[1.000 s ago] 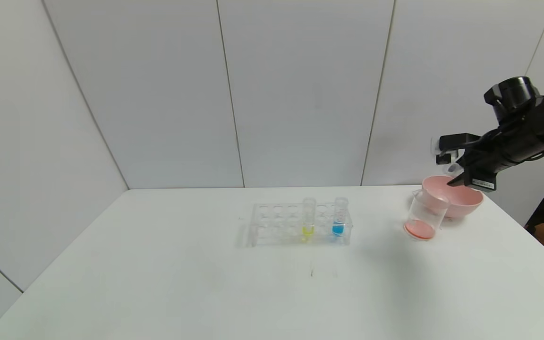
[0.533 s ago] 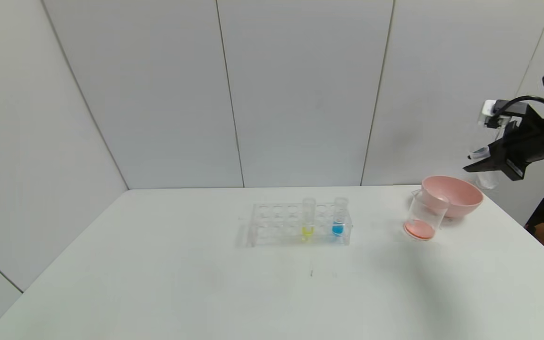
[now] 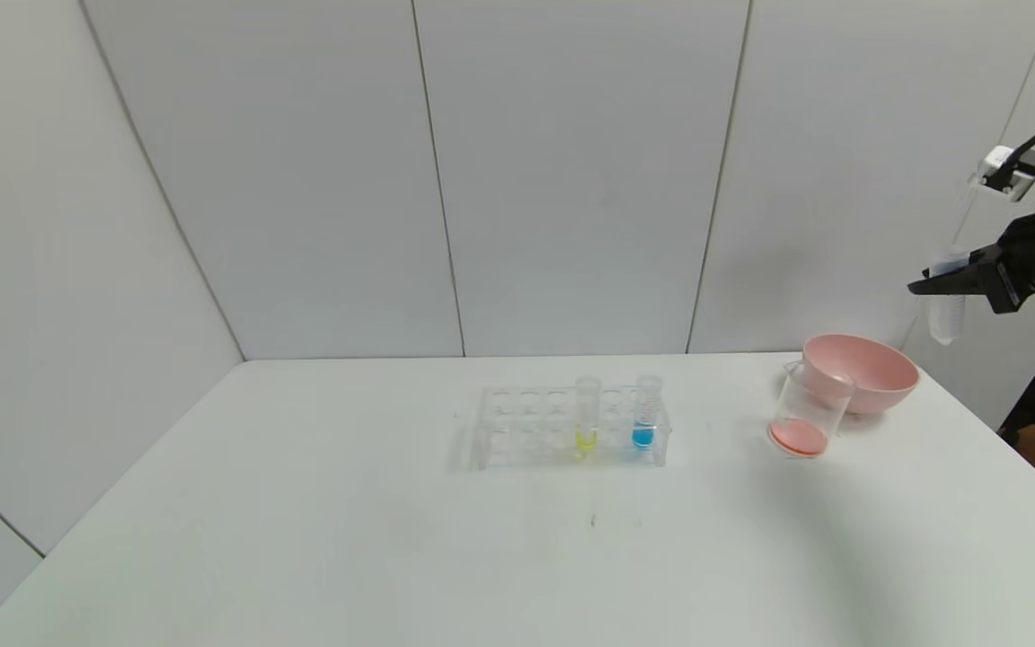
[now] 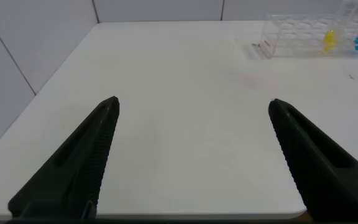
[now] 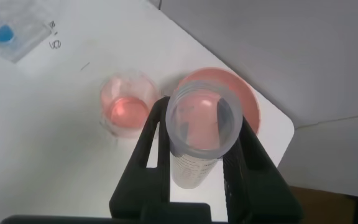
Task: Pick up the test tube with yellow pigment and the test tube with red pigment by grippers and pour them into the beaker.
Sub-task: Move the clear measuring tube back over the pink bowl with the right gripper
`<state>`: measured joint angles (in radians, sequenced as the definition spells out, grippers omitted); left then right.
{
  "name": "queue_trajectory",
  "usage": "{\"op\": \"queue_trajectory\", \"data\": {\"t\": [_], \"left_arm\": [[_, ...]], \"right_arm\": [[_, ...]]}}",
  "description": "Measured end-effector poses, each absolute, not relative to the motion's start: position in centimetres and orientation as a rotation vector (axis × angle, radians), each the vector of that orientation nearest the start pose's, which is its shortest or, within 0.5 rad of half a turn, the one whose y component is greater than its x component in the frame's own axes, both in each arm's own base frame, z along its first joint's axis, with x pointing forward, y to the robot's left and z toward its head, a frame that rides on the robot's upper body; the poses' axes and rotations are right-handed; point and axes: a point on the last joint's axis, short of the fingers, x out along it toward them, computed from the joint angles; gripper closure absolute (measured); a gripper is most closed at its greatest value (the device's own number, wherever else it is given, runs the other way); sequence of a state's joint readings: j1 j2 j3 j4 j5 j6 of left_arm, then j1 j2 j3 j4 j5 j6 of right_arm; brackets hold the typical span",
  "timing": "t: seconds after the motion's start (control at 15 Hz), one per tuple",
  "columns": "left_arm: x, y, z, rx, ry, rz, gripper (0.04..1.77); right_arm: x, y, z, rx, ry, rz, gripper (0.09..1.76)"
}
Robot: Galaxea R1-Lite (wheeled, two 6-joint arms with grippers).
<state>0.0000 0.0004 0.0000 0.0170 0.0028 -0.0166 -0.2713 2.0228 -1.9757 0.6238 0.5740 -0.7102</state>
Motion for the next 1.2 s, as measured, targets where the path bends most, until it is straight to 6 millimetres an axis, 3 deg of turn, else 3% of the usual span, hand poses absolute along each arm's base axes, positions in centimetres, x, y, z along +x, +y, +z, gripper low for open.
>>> {"op": "queue_trajectory", "data": {"t": [0.27, 0.47, 0.93, 1.2], "left_arm": [[-2.3, 0.0, 7.4, -0.017, 0.017, 0.003, 0.09], [-2.3, 0.0, 7.4, -0.016, 0.017, 0.003, 0.09], [-2.3, 0.0, 7.4, -0.017, 0.018, 0.003, 0.09], [-2.3, 0.0, 7.4, -0.017, 0.018, 0.002, 0.09]], "right_arm": [[39.4, -9.8, 27.9, -0.218, 0.387, 0.386, 1.31], [40.9, -10.8, 27.1, -0.171, 0.322, 0.334, 1.31], [43.4, -11.9, 22.5, -0.107, 0.208, 0.154, 1.31], [44.0, -11.9, 19.0, -0.073, 0.250, 0.147, 1.31]]}}
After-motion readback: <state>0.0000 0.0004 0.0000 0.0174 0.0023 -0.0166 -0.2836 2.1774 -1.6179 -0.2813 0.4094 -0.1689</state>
